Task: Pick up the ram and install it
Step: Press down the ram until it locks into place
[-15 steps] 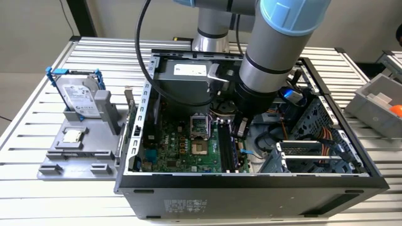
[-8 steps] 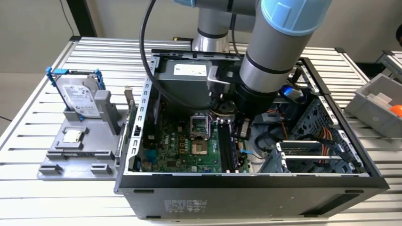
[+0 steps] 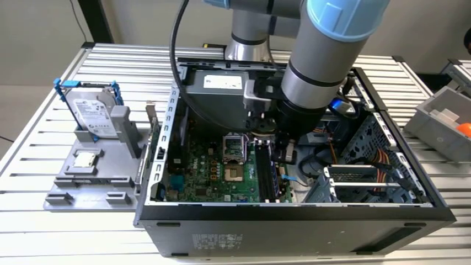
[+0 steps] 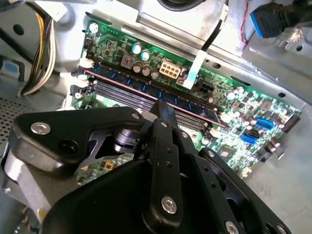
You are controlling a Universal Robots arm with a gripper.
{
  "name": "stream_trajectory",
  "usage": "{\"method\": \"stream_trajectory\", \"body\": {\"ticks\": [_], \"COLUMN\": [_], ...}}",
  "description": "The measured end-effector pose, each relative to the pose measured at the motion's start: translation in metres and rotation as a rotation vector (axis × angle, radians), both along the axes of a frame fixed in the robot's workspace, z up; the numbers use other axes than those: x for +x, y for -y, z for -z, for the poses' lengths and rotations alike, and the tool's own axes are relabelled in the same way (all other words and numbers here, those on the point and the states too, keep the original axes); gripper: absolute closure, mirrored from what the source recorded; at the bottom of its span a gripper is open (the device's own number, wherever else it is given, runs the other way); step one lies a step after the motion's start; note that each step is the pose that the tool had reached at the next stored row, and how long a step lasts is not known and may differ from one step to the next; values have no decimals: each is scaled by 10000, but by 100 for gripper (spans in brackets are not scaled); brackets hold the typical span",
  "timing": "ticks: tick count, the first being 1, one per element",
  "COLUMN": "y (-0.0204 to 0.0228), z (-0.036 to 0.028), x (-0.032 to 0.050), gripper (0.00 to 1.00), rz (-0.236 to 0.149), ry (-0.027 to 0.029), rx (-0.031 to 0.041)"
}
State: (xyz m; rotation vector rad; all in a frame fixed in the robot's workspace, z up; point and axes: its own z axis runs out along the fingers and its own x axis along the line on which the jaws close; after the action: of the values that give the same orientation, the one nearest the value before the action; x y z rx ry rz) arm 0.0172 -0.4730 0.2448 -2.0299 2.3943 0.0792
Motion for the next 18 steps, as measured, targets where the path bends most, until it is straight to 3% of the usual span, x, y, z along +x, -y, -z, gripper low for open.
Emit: {"method": "stream_trajectory", "body": {"ticks": [12, 18], "y": [0, 0], "z": [0, 1], "x": [12, 12], "gripper": [100, 100], "rz": [-1197, -1414], "ry": [0, 0], "rx": [0, 1]}}
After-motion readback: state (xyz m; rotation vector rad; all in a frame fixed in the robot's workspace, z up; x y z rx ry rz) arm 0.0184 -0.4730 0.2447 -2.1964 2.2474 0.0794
